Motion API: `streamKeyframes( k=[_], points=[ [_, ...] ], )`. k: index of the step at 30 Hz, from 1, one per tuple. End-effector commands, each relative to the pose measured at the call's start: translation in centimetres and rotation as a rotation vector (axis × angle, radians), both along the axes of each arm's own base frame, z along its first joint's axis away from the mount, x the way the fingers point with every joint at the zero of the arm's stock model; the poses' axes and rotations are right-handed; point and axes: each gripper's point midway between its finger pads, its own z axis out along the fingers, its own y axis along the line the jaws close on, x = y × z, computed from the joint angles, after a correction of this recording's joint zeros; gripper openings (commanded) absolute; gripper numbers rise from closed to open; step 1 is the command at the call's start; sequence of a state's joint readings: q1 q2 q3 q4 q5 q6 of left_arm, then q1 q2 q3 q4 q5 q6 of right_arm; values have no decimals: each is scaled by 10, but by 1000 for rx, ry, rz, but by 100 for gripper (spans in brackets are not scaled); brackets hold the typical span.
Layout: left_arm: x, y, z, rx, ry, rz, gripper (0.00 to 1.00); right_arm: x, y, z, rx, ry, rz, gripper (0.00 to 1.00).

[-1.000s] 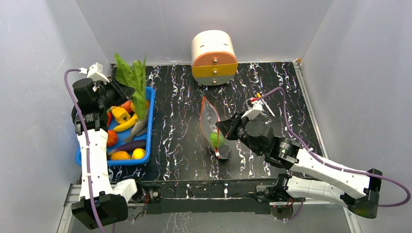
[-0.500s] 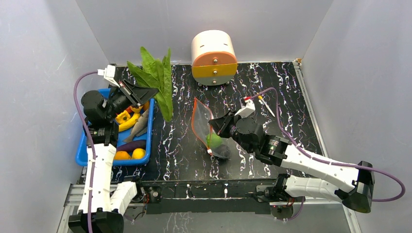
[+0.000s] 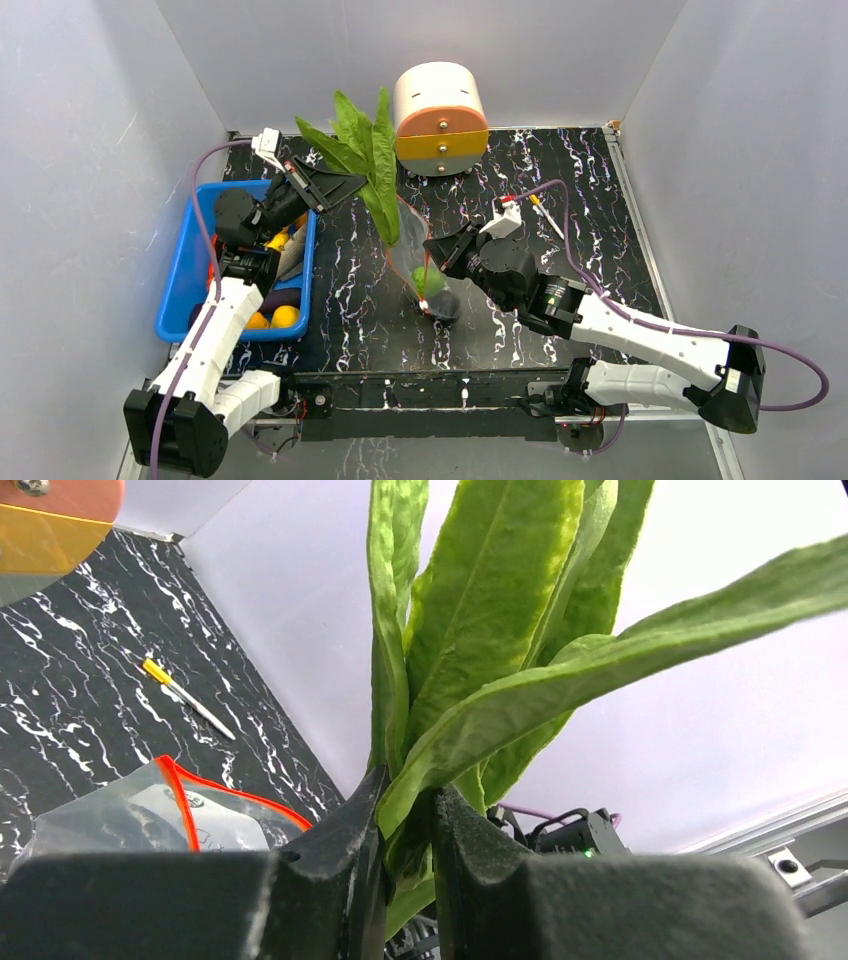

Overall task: Place the food in the zip-top bag and seal the zipper
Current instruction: Place the fake vegetable in the zipper food storage bag.

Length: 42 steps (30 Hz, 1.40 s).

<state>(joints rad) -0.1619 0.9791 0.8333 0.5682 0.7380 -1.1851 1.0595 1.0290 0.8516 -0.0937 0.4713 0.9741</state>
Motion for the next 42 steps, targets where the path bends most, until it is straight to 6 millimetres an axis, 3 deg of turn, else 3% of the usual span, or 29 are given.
streamKeyframes(
  k=[1, 11, 15, 19, 28, 33, 42],
  points=[
    [0, -11, 19, -52, -101, 6, 13, 4, 6, 53, 164, -54, -17, 0],
    [-3, -35, -13, -57, -118, -26, 12, 4, 1, 70, 275, -52, -45, 0],
    [-4, -47, -31, 17, -95, -37, 13, 9, -7, 69, 321, -41, -98, 0],
    [-6, -52, -46, 42, -68, -38, 13, 11, -10, 80, 351, -61, -117, 0],
    [-35, -73, -59, 38, -7, -134, 13, 17, -17, 80, 360, -74, -166, 0],
    [-40, -72, -77, 118, 28, -123, 13, 21, -17, 83, 339, -102, -180, 0],
    [-57, -75, -83, 145, -12, -188, 17, 18, -20, 89, 404, -147, -169, 0]
  ],
)
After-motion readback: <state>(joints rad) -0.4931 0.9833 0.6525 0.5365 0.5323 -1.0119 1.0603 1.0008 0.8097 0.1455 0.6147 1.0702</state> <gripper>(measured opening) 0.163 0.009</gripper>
